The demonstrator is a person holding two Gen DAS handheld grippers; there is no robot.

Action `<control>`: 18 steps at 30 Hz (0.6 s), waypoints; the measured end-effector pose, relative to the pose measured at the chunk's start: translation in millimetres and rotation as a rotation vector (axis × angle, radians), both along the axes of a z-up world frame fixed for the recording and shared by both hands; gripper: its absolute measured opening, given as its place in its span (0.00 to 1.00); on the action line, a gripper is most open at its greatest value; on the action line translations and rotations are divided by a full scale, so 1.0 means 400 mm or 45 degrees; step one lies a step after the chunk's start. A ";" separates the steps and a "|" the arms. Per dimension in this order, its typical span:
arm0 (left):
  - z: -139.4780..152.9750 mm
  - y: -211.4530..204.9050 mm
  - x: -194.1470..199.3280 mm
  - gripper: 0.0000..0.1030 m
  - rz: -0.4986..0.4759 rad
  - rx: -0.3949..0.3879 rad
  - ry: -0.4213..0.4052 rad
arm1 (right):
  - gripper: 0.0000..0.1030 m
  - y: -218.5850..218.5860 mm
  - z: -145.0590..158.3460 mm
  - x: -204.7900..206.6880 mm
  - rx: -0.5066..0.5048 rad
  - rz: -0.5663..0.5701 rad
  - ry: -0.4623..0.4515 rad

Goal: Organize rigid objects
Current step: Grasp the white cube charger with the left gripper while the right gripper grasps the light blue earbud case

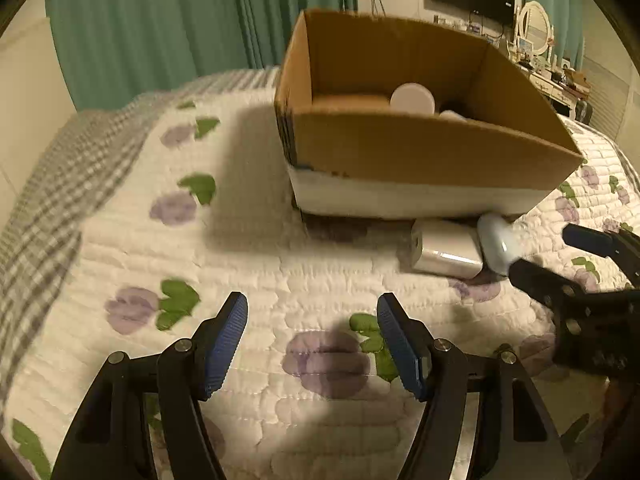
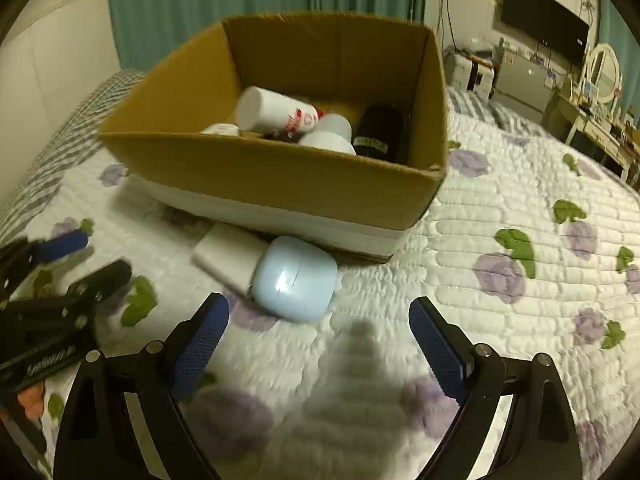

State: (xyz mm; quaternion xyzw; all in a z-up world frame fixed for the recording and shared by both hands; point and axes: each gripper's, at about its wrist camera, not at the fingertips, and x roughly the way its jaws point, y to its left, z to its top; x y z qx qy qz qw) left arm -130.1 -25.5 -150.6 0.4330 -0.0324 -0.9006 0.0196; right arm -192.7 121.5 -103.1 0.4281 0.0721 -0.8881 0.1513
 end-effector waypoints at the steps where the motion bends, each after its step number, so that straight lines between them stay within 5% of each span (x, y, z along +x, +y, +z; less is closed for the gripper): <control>1: -0.004 -0.002 0.000 0.68 0.001 0.005 -0.005 | 0.89 -0.002 -0.007 -0.009 0.010 -0.002 -0.009; 8: -0.020 0.011 0.004 0.68 -0.010 -0.009 -0.026 | 0.75 -0.011 -0.046 -0.054 0.048 -0.007 -0.060; 11: -0.018 0.019 0.006 0.68 -0.016 -0.025 -0.027 | 0.55 -0.014 -0.044 -0.056 0.026 0.032 -0.063; 18: 0.015 0.090 -0.003 0.68 -0.114 -0.015 -0.035 | 0.55 0.039 -0.002 -0.011 0.023 -0.006 -0.012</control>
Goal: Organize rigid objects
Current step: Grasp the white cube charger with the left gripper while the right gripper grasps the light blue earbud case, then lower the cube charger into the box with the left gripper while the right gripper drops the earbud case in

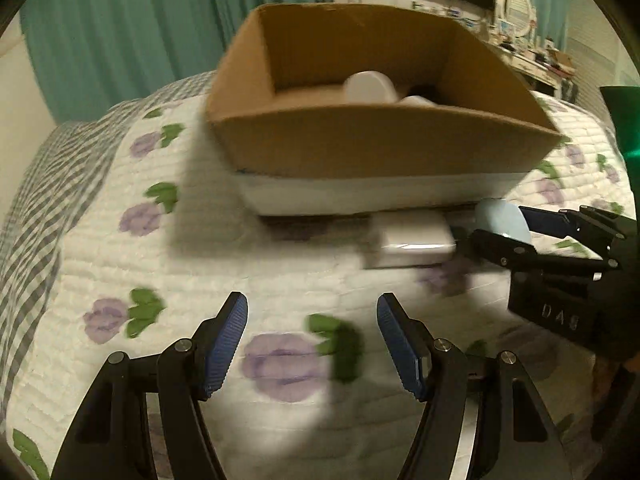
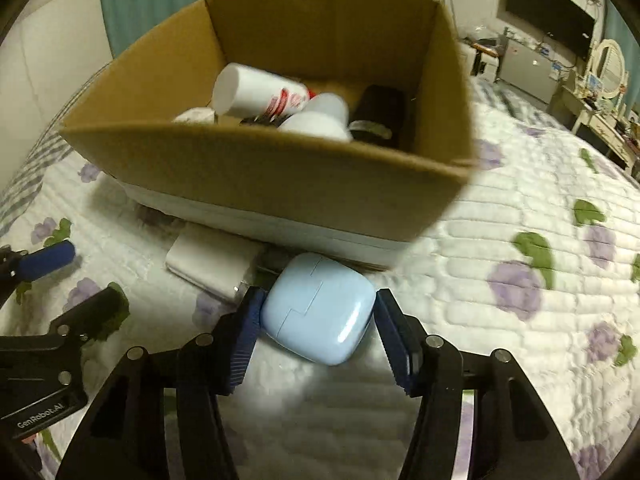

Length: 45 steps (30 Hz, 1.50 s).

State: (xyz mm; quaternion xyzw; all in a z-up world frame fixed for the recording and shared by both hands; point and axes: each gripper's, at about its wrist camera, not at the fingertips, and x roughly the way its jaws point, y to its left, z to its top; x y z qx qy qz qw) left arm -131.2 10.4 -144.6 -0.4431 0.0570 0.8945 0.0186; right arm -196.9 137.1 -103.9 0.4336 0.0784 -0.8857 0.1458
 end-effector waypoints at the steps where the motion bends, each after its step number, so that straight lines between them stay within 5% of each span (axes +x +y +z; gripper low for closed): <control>1: 0.002 0.014 -0.005 0.68 -0.014 0.012 -0.006 | 0.55 0.010 0.007 0.005 0.004 -0.009 0.009; 10: -0.019 0.122 -0.094 0.68 -0.096 -0.010 -0.085 | 0.55 0.080 0.042 -0.004 -0.079 -0.075 0.019; 22: -0.054 0.134 -0.147 0.68 -0.066 0.034 -0.135 | 0.55 0.063 0.039 -0.008 -0.107 -0.076 -0.006; 24: -0.045 0.133 -0.137 0.65 -0.089 0.058 -0.113 | 0.55 0.064 0.040 -0.007 -0.108 -0.081 -0.006; 25: -0.039 0.134 -0.132 0.55 -0.102 0.060 -0.102 | 0.55 0.067 0.039 -0.007 -0.109 -0.082 -0.006; 39: 0.073 0.105 -0.014 0.53 -0.133 0.052 0.012 | 0.55 0.076 0.070 0.053 -0.055 -0.107 0.029; 45: 0.147 0.122 0.032 0.53 -0.146 0.074 0.074 | 0.55 0.084 0.154 0.117 -0.058 -0.125 0.105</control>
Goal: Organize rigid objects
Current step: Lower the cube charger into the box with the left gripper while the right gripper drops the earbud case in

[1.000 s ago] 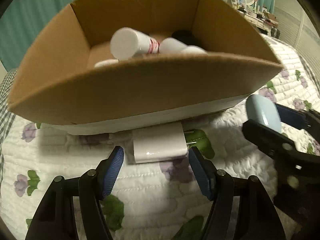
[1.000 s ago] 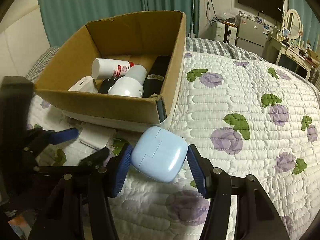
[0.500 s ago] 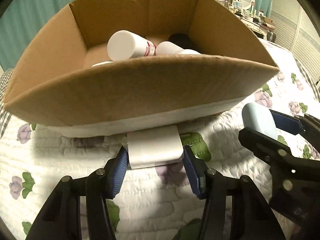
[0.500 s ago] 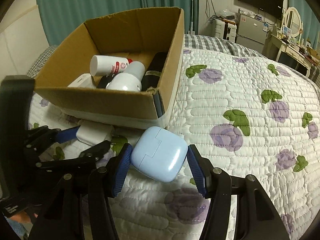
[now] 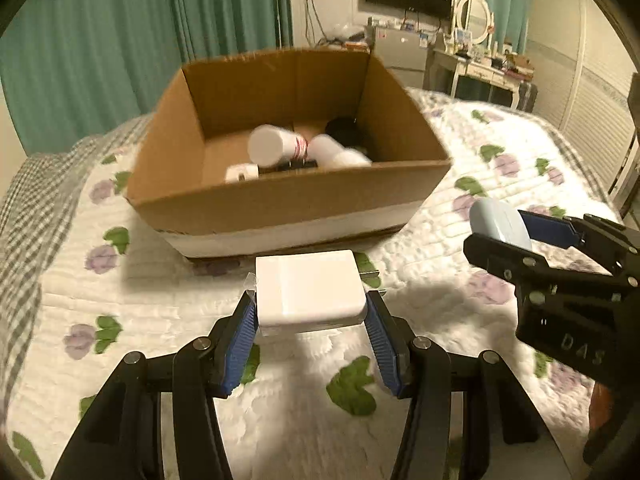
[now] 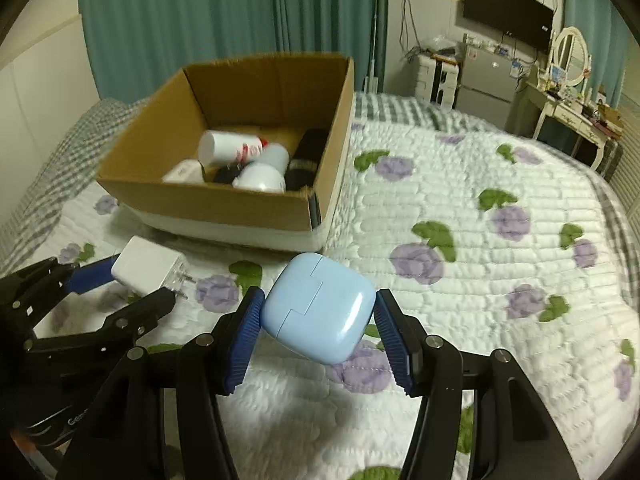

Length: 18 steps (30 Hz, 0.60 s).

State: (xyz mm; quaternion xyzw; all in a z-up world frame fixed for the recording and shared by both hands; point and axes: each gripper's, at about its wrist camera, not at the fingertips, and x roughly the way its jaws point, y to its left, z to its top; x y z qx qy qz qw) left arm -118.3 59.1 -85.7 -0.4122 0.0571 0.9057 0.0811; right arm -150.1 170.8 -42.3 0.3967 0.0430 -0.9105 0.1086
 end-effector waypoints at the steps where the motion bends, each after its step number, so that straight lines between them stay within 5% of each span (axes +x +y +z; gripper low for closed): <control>1: 0.017 -0.004 0.023 0.53 -0.001 0.002 0.017 | 0.55 0.000 0.016 0.009 0.001 0.000 0.014; 10: 0.197 -0.044 0.069 0.53 0.028 0.053 0.200 | 0.55 -0.020 0.174 0.017 -0.047 0.065 0.163; 18: 0.287 -0.080 -0.069 0.53 0.071 0.060 0.289 | 0.55 -0.056 0.231 -0.106 -0.089 0.140 0.267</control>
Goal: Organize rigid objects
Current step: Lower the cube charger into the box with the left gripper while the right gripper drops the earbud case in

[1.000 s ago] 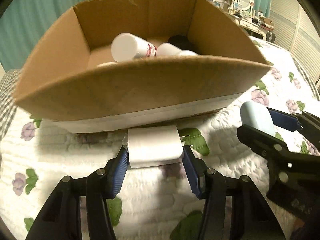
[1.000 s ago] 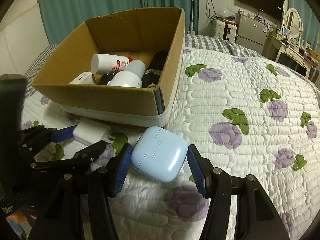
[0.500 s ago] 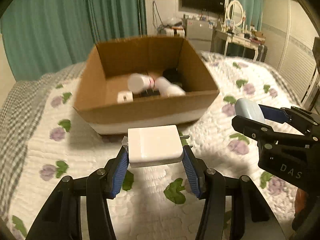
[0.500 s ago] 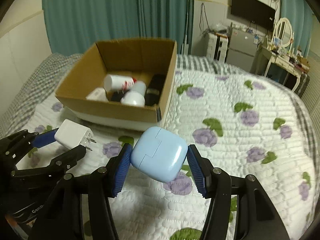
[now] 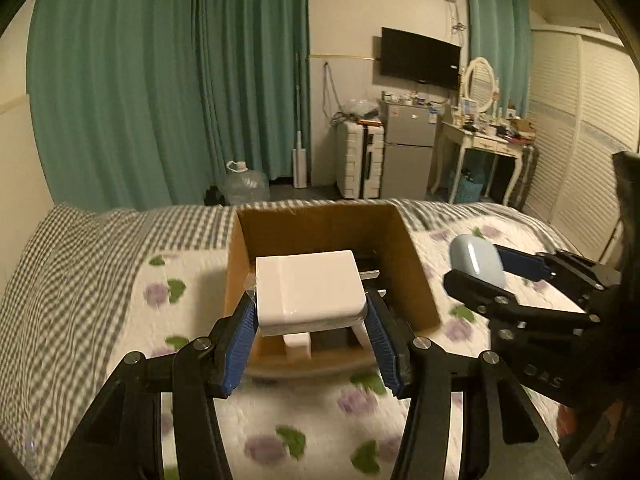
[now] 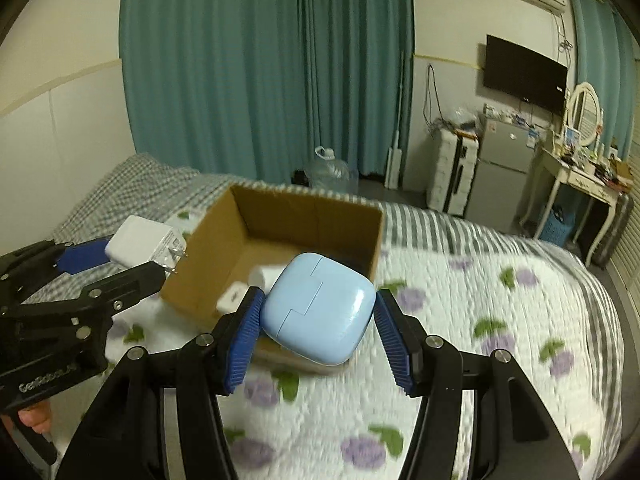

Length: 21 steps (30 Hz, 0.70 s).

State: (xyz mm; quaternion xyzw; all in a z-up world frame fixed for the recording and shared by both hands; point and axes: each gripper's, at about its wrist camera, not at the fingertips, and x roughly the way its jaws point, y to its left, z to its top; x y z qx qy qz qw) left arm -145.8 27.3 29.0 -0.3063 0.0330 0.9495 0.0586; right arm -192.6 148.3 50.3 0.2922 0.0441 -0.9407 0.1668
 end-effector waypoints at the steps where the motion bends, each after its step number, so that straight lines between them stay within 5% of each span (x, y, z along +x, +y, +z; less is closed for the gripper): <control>1: -0.004 -0.002 -0.023 0.53 0.007 -0.009 -0.005 | 0.55 -0.002 0.000 -0.018 -0.004 0.003 0.003; 11: -0.143 0.003 -0.337 0.53 0.054 -0.101 -0.140 | 0.55 0.023 -0.076 -0.173 -0.026 -0.001 -0.018; 21: -0.204 0.000 -0.384 0.59 0.060 -0.120 -0.215 | 0.55 0.041 -0.120 -0.190 -0.025 -0.010 -0.072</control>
